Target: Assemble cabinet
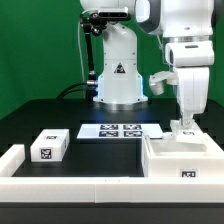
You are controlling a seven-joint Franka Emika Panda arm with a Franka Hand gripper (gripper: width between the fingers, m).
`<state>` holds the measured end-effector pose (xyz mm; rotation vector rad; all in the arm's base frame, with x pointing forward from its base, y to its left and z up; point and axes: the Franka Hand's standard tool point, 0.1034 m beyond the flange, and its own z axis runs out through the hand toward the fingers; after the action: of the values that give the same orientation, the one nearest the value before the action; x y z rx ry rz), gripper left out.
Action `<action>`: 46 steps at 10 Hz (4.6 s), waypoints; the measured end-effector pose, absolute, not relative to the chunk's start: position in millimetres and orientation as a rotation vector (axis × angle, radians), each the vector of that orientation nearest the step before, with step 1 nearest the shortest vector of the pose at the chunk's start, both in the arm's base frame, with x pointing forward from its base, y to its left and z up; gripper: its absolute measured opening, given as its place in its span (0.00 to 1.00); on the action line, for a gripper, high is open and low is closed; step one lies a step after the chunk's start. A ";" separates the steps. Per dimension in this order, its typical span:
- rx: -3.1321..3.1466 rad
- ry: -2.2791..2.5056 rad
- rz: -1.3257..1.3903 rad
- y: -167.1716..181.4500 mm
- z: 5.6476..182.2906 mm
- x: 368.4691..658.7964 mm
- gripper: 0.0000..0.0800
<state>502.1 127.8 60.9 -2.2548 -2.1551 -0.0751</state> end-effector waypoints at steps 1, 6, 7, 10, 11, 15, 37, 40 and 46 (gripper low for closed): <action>-2.256 -2.150 -0.069 126.9 61.4 517.2 0.08; -2.206 -2.201 -0.080 123.7 62.2 553.1 0.08; -2.206 -2.200 -0.081 123.5 62.3 553.5 0.08; -2.195 -2.205 -0.074 124.4 62.4 568.6 0.08; -2.198 -2.201 -0.085 126.8 62.2 583.0 0.08; -2.187 -2.181 -0.018 124.7 60.0 584.6 0.08; -2.223 -2.220 -0.085 110.8 76.1 499.9 0.81; -2.276 -2.117 -0.003 128.6 61.3 452.0 0.81; -2.233 -2.151 -0.078 124.2 46.6 439.4 0.81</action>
Offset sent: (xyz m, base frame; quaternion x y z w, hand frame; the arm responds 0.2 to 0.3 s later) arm 0.0370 0.0074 -0.0036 0.0299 0.0607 -0.1025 0.9924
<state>439.4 124.2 46.6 -2.2330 -2.1506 -0.0777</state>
